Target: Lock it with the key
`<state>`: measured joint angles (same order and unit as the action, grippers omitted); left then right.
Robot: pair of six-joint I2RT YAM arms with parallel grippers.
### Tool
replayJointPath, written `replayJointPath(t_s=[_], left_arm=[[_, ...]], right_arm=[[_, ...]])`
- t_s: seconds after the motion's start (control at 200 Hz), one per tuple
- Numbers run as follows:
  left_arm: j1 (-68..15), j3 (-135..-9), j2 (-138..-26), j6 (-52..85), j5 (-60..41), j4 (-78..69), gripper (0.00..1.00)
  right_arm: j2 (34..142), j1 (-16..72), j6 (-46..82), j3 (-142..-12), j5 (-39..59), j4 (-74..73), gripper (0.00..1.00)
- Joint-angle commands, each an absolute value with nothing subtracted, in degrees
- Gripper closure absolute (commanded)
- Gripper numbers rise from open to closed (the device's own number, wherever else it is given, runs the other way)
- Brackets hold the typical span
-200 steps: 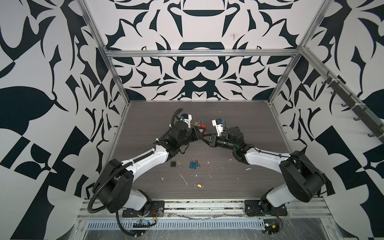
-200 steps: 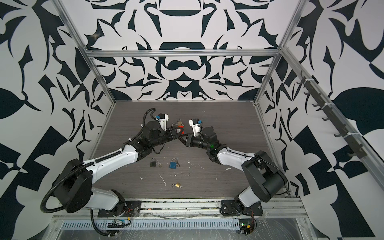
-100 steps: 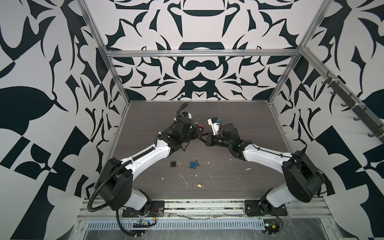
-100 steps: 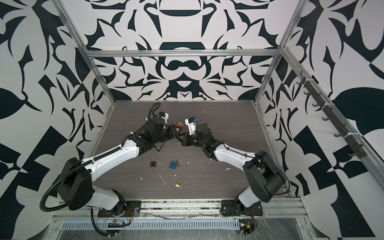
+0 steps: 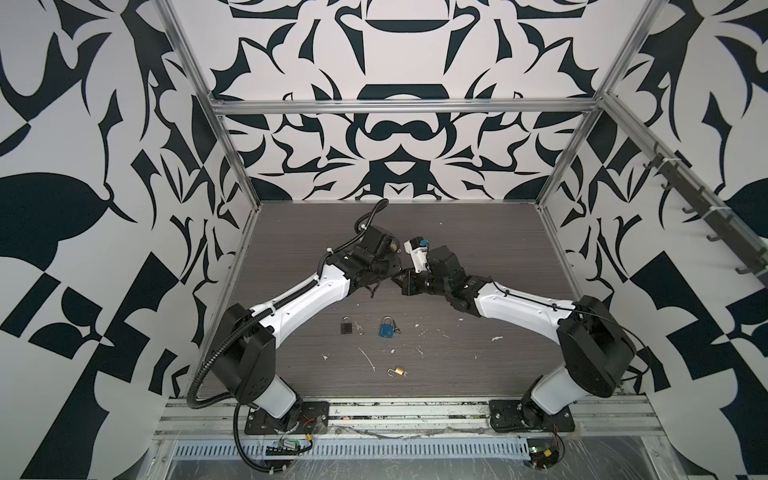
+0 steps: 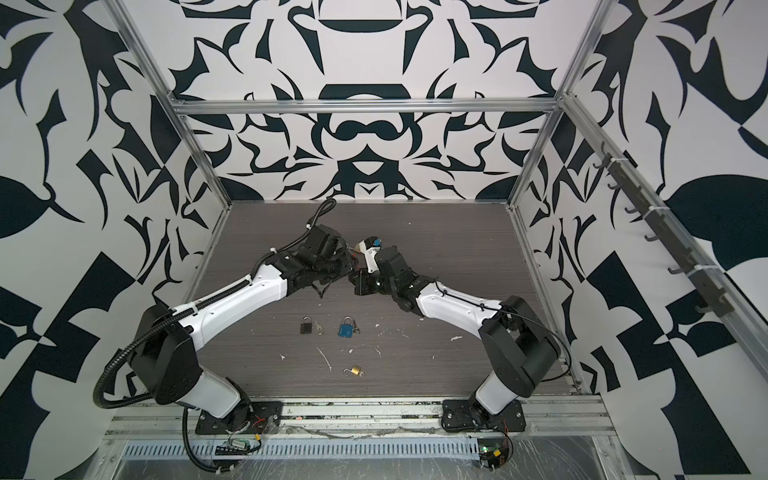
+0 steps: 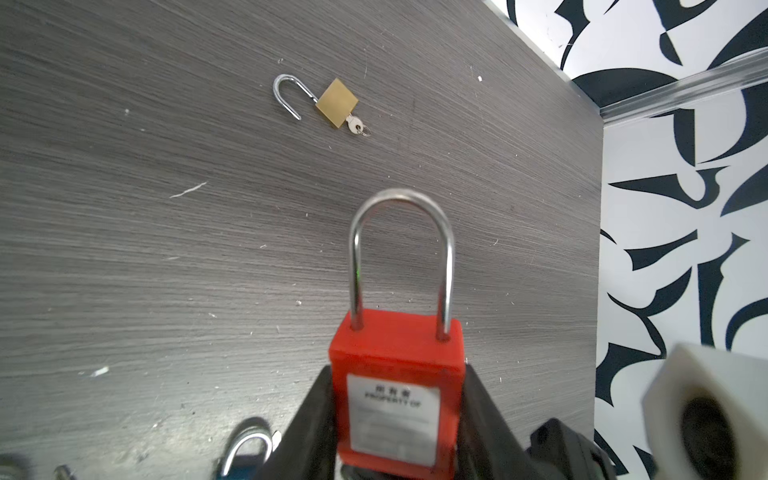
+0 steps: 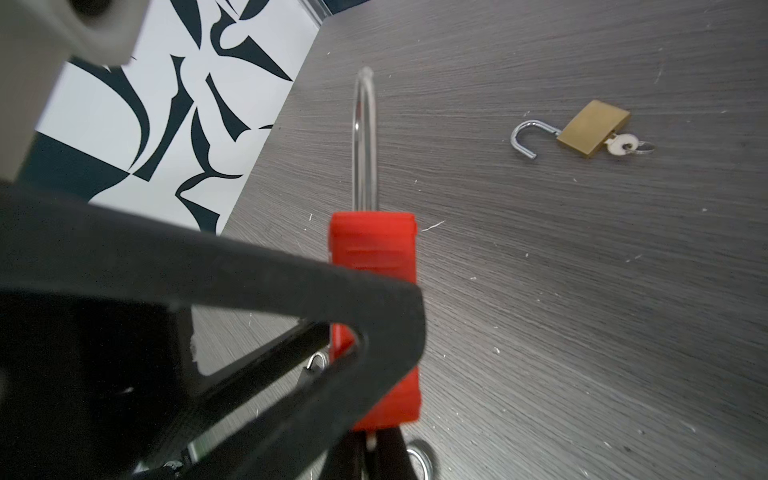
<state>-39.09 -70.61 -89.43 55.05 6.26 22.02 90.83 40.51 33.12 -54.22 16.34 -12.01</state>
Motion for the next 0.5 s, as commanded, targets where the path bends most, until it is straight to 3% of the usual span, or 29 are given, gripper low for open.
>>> replayJointPath(t_s=[0.0,0.22,0.5], left_arm=[[-31.8,-72.5,-90.0,56.1,16.2,26.0,1.0],[-20.3,-74.8,-88.4,55.7,19.2,23.5,1.0],[-15.8,-74.0,-85.9,54.0,21.7,22.5,1.0]], right_arm=[[89.7,40.8,31.0,-50.0,17.5,-8.5,1.0],[87.4,44.3,33.6,-40.6,19.9,-11.1,1.0],[85.0,44.5,32.0,-40.9,19.2,-7.9,1.0]])
